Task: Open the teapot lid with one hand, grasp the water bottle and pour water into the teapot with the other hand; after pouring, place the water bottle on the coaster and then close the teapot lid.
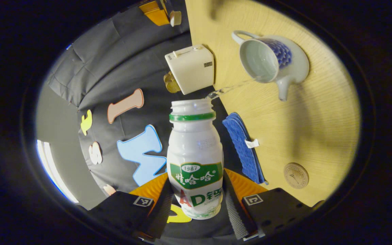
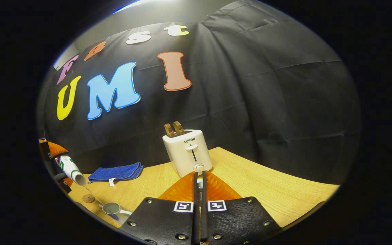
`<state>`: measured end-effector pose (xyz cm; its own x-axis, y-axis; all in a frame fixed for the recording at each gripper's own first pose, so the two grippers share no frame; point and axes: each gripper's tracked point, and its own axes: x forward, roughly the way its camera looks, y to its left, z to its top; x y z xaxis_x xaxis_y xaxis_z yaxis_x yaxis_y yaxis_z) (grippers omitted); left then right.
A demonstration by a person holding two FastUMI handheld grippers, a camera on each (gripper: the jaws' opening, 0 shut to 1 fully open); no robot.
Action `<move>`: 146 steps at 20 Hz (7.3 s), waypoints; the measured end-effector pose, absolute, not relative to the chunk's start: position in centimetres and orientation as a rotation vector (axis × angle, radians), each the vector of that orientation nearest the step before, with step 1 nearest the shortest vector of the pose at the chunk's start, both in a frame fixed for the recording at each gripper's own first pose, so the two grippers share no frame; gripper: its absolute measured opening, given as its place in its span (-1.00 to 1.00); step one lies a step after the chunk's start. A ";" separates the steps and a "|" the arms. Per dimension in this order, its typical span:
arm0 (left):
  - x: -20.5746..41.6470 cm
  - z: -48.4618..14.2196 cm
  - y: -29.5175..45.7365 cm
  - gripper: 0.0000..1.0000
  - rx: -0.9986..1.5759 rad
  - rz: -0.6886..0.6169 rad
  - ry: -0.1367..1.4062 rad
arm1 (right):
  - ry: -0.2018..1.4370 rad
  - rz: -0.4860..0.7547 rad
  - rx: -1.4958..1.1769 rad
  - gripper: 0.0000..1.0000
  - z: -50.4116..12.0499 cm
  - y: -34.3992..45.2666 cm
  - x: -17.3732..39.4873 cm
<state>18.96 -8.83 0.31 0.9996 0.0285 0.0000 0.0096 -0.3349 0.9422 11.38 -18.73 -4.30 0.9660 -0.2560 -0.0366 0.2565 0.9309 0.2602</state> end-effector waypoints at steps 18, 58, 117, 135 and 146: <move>18.9 1.1 -10.8 0.70 2.030 0.000 -0.026 | 0.013 -0.254 0.269 -0.98 -4.6 -18.5 11.5; 15.0 -5.2 -8.1 0.72 0.536 -0.143 0.155 | 0.052 0.030 0.284 -0.97 -4.8 -7.9 12.9; 21.5 -9.1 5.5 0.66 -0.036 0.028 0.191 | 0.124 0.221 0.031 -0.97 -8.1 2.0 12.3; 19.5 -5.5 5.2 0.99 -0.015 0.050 0.068 | 0.037 0.167 0.020 0.42 -5.7 1.0 11.7; 12.0 -1.2 2.8 0.99 -0.008 0.061 -0.065 | -0.142 -0.009 0.097 0.42 -0.6 -4.8 10.5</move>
<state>11.98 2.83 -1.20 0.9960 0.0611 0.0650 -0.0606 0.9981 -0.0095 10.54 -4.85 -0.64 0.9899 -0.0158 0.1411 0.0021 0.9953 0.0970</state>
